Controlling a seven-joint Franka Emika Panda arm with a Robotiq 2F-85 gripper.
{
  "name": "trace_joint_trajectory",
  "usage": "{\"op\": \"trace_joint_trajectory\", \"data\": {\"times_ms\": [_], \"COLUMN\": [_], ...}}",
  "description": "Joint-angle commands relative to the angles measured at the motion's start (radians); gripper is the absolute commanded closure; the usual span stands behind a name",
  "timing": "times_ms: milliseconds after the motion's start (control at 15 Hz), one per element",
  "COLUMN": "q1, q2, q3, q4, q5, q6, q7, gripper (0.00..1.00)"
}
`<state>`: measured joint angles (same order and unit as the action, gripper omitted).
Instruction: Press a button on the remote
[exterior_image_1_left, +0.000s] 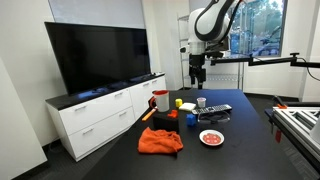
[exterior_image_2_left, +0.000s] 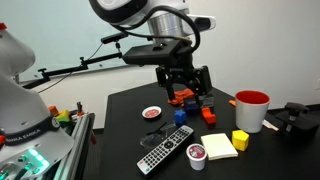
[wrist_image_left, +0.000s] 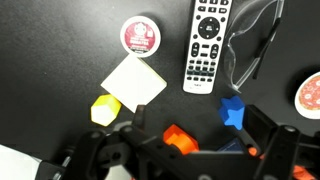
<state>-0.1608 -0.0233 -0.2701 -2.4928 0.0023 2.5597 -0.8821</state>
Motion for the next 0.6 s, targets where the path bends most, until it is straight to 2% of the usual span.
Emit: {"op": "trace_joint_trajectory", "data": {"times_ms": [0,267,533], "q1": [-0.017,-0.017,-0.029], "q2": [-0.002,-0.002,0.035], "q3": [0.019,0.019,0.016], "q4": [-0.004,-0.008,-0.018], "q5": [-0.004,-0.007,-0.072], "q6": [0.009,0.019,0.098], "q7": [0.007,0.015,0.14], "gripper": [0.0,0.0,0.0]}}
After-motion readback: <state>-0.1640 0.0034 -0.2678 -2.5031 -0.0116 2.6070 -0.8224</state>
